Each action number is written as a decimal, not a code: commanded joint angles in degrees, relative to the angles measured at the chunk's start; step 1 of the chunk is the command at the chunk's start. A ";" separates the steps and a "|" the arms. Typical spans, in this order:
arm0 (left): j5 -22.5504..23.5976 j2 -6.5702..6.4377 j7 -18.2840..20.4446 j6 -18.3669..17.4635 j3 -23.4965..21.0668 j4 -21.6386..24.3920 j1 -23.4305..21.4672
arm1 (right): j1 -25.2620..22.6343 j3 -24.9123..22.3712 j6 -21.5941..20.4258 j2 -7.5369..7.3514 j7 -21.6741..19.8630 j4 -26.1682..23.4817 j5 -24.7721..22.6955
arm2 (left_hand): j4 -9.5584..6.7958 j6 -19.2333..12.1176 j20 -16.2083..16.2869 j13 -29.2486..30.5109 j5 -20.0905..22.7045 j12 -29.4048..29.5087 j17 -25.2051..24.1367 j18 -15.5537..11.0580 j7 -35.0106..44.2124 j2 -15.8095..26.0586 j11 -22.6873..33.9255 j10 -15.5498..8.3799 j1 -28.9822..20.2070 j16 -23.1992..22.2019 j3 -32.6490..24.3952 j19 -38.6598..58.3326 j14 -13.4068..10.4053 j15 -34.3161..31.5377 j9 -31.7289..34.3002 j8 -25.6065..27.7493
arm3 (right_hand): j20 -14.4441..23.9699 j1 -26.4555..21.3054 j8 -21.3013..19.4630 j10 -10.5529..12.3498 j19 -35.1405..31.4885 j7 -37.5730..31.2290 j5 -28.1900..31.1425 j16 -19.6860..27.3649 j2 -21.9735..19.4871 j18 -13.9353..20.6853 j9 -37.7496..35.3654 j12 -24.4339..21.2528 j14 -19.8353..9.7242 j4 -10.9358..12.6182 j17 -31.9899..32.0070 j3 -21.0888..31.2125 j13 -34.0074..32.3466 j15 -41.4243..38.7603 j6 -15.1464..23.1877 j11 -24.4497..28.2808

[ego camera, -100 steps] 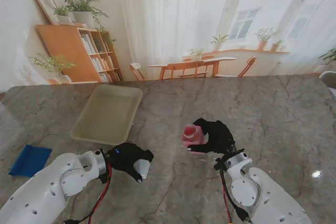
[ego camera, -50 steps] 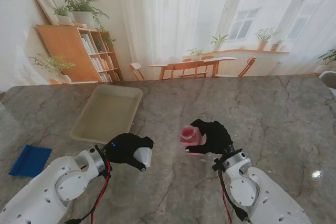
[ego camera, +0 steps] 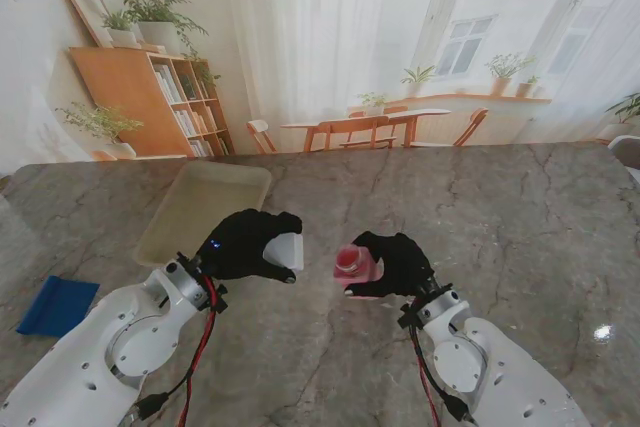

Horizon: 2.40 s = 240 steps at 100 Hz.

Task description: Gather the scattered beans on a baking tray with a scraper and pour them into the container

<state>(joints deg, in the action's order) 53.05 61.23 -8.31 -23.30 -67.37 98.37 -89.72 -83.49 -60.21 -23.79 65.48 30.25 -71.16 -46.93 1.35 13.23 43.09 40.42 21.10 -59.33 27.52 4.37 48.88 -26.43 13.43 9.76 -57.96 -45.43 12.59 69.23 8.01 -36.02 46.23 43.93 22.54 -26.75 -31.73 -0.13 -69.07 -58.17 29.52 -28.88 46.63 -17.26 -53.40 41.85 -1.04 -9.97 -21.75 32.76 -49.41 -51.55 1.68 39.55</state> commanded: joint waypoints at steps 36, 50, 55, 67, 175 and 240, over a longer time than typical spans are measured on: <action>-9.00 1.76 1.36 -1.95 5.01 0.44 3.40 | 1.10 2.05 -1.09 0.07 1.51 -0.38 -1.95 | 0.28 -12.56 1.38 4.54 4.41 -3.68 0.35 -3.84 11.14 7.75 8.86 -11.05 -12.58 -2.08 -16.69 -0.08 -2.46 -2.96 7.90 2.96 | 0.79 -12.79 -1.96 6.99 -1.52 -8.82 4.97 -1.21 -5.13 -0.92 -6.15 2.42 -1.18 0.21 -0.02 21.49 -1.14 -2.05 8.79 9.47; -11.05 1.78 2.88 -2.58 6.20 -0.44 4.83 | 1.11 2.48 -1.32 -0.12 2.79 -0.89 -3.50 | 0.34 -12.45 1.49 4.80 4.71 -3.76 0.53 -3.77 10.98 7.60 8.76 -11.05 -12.48 -2.20 -16.77 -0.07 -2.43 -2.91 8.16 3.14 | 0.86 -12.79 -1.90 6.89 -1.72 -8.86 5.27 -1.31 -4.93 -1.01 -6.33 2.31 -1.12 0.19 -0.30 21.59 -1.32 -2.36 8.64 9.43; -11.76 1.74 3.61 -2.72 6.50 -0.67 5.25 | 0.90 2.44 -1.30 -0.07 2.88 -1.20 -3.45 | 0.36 -12.53 1.54 4.95 4.90 -3.76 0.67 -3.71 10.95 7.46 8.73 -11.07 -12.44 -2.23 -16.78 -0.04 -2.40 -2.92 8.28 3.18 | 0.86 -12.88 -1.88 6.76 -1.71 -8.88 5.38 -1.33 -4.81 -1.09 -6.35 2.32 -0.96 0.18 -0.19 21.63 -1.27 -2.44 8.49 9.46; -13.57 1.72 4.95 -2.88 7.13 -1.28 5.96 | 0.31 2.20 -1.04 -0.18 3.32 -2.21 -4.15 | 0.38 -12.55 1.78 5.12 4.97 -3.83 0.91 -3.57 10.76 7.27 8.58 -10.89 -12.43 -2.36 -16.95 -0.10 -2.23 -2.85 8.58 3.35 | 0.94 -12.87 -1.83 6.68 -1.88 -8.86 5.53 -1.40 -4.65 -1.17 -6.56 2.24 -0.93 0.13 -0.31 21.72 -1.41 -2.66 8.41 9.47; -8.57 0.64 7.56 -5.58 13.14 -5.57 12.22 | -2.21 1.48 1.53 0.08 2.38 -6.14 -3.19 | 0.70 -12.04 3.61 3.60 6.74 -4.86 -1.04 -3.48 8.51 5.90 8.28 -9.24 -12.20 -3.60 -17.89 -0.35 -1.16 -4.20 8.68 2.68 | 0.84 -11.98 -1.91 5.69 -2.21 -7.87 8.34 -2.76 -1.76 -1.43 -9.08 1.85 -1.03 -0.63 -2.55 24.03 -3.62 -4.74 8.11 8.81; -16.17 2.36 5.43 3.29 13.66 -6.14 9.85 | -2.62 1.64 2.87 1.20 4.96 -5.81 -0.92 | 0.61 -7.24 3.37 2.06 8.09 -0.27 -2.00 0.61 -5.74 8.66 6.14 -6.05 -12.00 -1.18 -14.27 -0.52 0.86 -1.60 5.45 2.76 | 0.75 -12.38 -2.02 5.81 -2.24 -7.80 7.69 -2.86 -2.72 -1.27 -8.50 1.97 -1.19 -0.68 -2.40 23.30 -3.18 -4.67 8.04 8.59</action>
<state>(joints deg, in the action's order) 36.45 63.38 -2.84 -20.25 -53.94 92.39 -79.23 -86.13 -58.50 -20.86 66.34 35.22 -76.59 -47.92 1.35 11.84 45.86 41.12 24.62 -59.38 27.34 5.33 42.46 -27.00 13.01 11.08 -57.96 -46.90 12.55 68.66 8.83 -36.05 47.93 44.21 22.60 -26.79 -31.67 -2.01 -69.65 -58.17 33.76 -30.40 51.94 -17.89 -56.75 41.83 0.10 -11.72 -23.94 36.22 -51.40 -54.24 -0.32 39.85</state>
